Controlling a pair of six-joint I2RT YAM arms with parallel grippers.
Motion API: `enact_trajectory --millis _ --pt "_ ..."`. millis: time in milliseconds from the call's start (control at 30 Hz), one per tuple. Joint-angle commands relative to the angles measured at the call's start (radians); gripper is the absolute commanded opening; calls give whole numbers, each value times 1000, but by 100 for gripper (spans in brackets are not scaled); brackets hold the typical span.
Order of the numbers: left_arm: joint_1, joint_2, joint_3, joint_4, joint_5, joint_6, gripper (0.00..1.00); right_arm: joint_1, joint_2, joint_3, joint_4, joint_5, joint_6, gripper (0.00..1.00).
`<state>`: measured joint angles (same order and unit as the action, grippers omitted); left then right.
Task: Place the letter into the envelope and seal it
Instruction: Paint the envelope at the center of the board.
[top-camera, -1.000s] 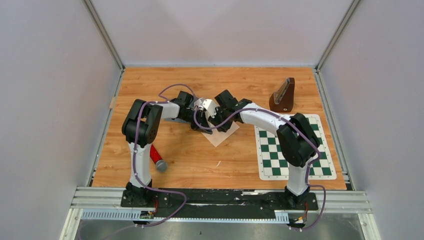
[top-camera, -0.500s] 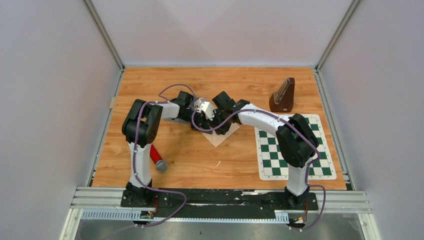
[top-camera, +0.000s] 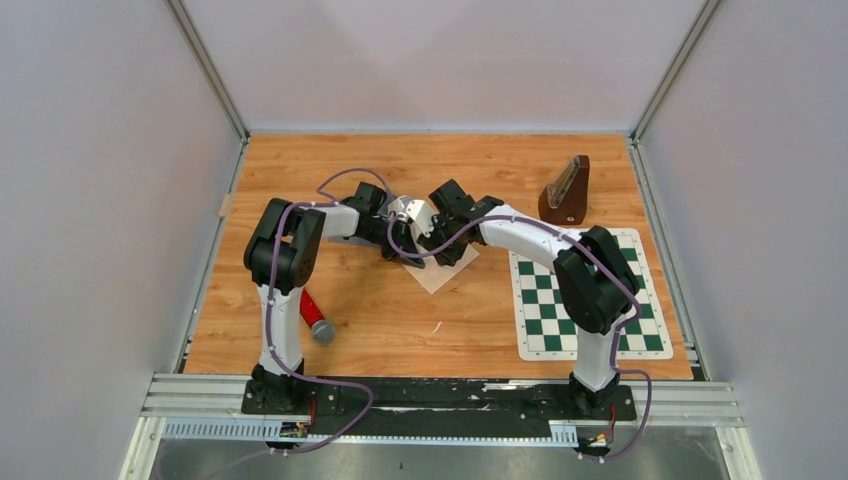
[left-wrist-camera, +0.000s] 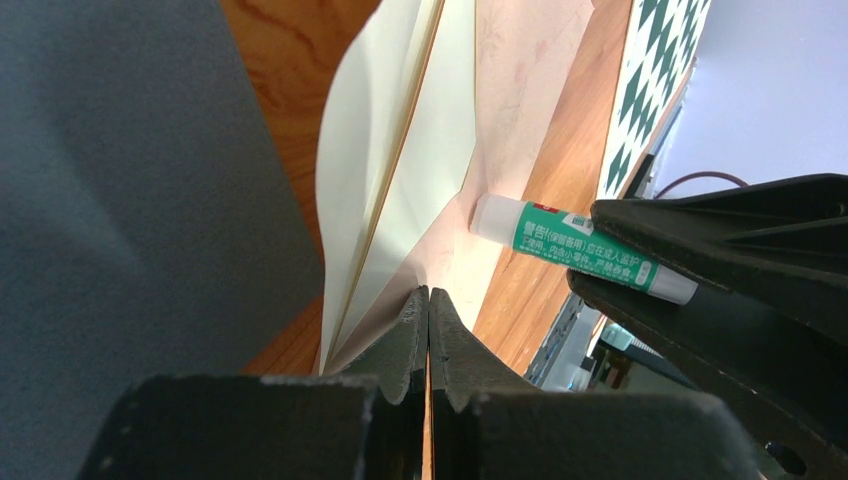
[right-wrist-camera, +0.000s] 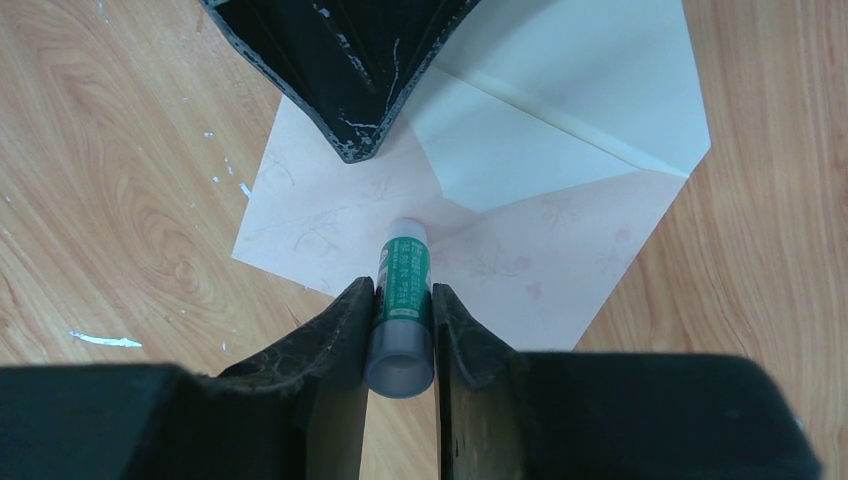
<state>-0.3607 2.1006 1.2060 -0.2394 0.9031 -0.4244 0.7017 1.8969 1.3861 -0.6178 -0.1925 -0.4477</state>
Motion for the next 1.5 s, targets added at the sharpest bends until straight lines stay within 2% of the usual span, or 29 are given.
enact_trajectory --millis 0,633,1233,1267,1333,1467 --pt "-17 67 -13 -9 -151 47 0 -22 48 -37 -83 89 -18 0" --pt "-17 66 -12 -12 -151 49 0 -55 32 -17 -93 104 -29 0" --pt "-17 20 -6 -2 -141 72 0 -57 -67 20 -217 67 -38 0" --pt "-16 -8 -15 12 -132 72 1 -62 -84 25 -229 49 -38 0" --pt "-13 -65 -37 64 -102 68 9 -84 -117 47 -260 -14 -26 0" --pt "-1 -248 -120 210 -95 80 31 -184 -125 148 -382 -231 32 0"
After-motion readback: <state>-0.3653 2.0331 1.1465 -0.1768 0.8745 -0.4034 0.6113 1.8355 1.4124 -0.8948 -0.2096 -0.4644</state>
